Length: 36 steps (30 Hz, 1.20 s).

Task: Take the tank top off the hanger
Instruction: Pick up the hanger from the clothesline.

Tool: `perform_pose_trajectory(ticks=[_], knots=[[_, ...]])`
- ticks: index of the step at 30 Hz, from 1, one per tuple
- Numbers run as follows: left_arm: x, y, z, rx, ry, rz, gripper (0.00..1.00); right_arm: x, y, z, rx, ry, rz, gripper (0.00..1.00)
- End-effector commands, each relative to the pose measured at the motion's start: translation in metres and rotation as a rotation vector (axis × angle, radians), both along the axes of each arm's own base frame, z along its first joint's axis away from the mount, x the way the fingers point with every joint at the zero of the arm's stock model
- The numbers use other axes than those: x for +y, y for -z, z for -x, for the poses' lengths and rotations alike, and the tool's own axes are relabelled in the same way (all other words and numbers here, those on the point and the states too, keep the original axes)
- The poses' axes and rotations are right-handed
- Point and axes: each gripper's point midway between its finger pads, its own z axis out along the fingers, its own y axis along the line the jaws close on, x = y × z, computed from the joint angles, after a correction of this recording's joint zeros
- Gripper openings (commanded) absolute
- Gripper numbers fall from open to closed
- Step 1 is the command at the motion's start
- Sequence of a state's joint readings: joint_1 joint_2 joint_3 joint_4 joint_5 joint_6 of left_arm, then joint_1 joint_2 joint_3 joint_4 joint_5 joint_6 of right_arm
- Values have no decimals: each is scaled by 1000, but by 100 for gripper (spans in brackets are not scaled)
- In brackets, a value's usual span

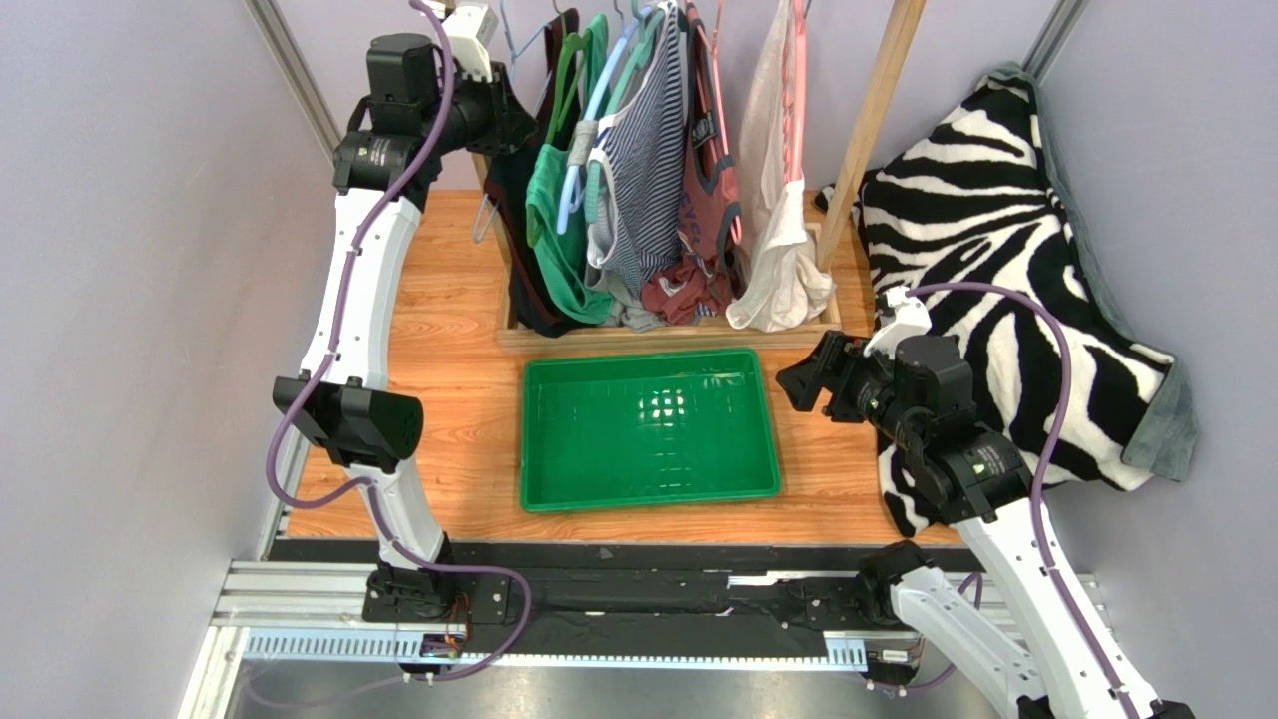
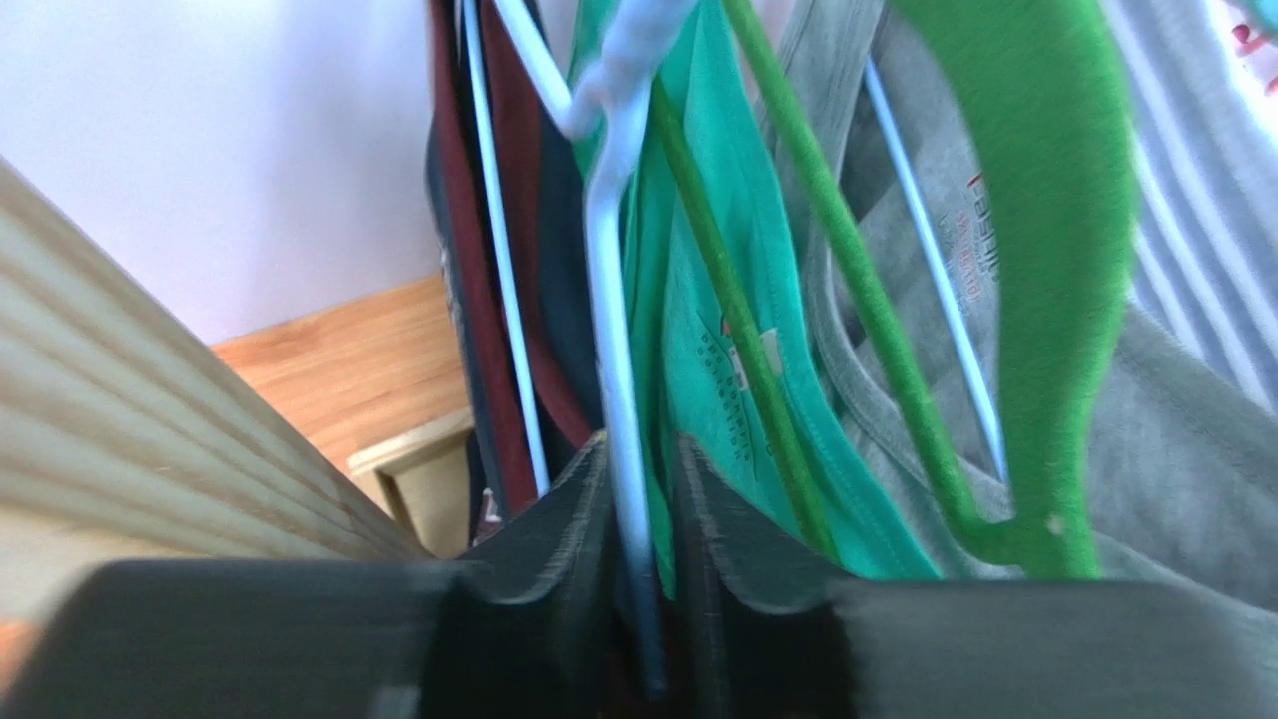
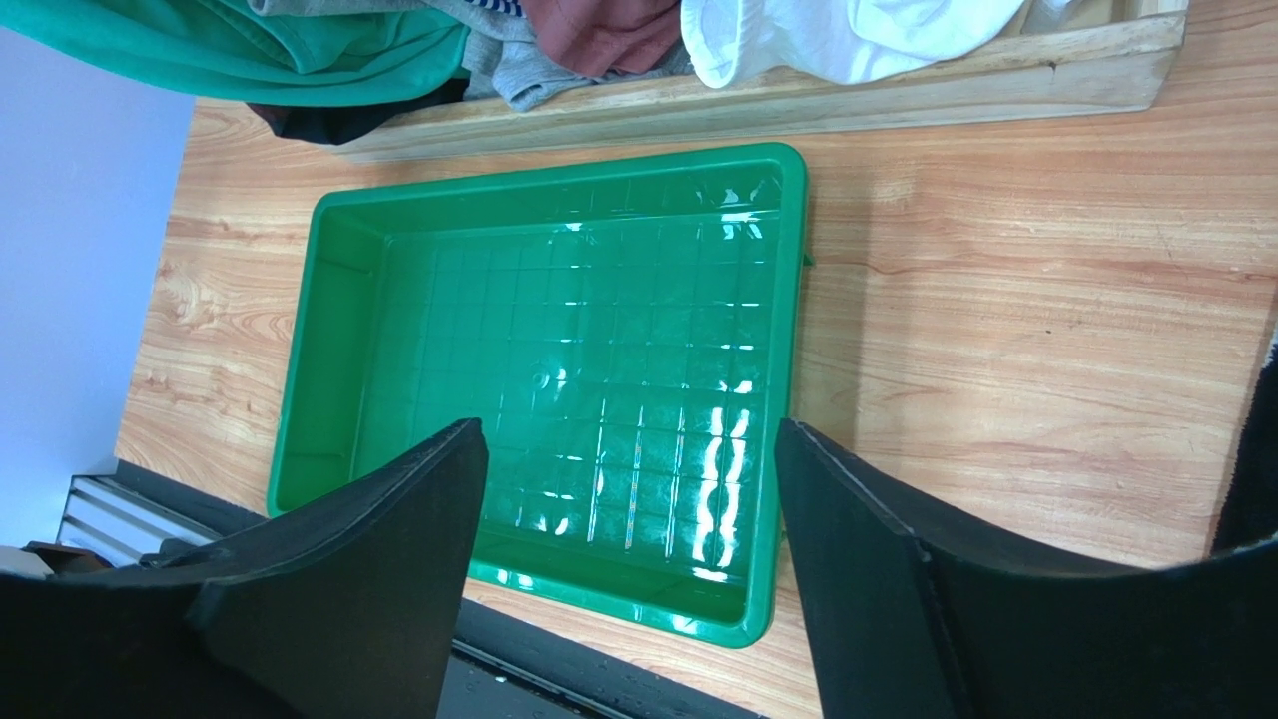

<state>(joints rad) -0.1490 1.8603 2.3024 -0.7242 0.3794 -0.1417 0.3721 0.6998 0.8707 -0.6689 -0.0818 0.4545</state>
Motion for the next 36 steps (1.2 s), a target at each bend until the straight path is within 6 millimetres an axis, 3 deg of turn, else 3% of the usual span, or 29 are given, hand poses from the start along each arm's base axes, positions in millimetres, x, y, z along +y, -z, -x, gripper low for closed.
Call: perform_pose_trajectory(ticks=[1, 4, 8, 15, 19, 22, 28, 32, 36], knots=[[2, -24, 13, -71, -10, -11, 16, 5, -21, -2, -64, -22, -23, 72], [5, -28, 15, -87, -32, -26, 0, 5, -21, 0, -67, -24, -28, 68], [8, -47, 24, -151, -76, -69, 0, 5, -18, 2, -62, -30, -25, 62], [17, -107, 61, -303, -151, -80, 0, 7, -15, 4, -53, -48, -30, 54], [24, -125, 75, -337, -186, -62, 0, 8, -15, 7, -48, -54, -37, 52], [33, -124, 83, -331, -227, -72, 0, 7, -16, 9, -51, -56, -38, 52], [54, -99, 101, -277, -302, -133, 0, 6, -19, 15, -50, -60, -40, 51], [62, -81, 133, -218, -298, -155, 0, 6, -24, 17, -54, -65, -46, 51], [66, -81, 172, -218, -270, -139, 0, 8, -27, 18, -57, -72, -55, 51]])
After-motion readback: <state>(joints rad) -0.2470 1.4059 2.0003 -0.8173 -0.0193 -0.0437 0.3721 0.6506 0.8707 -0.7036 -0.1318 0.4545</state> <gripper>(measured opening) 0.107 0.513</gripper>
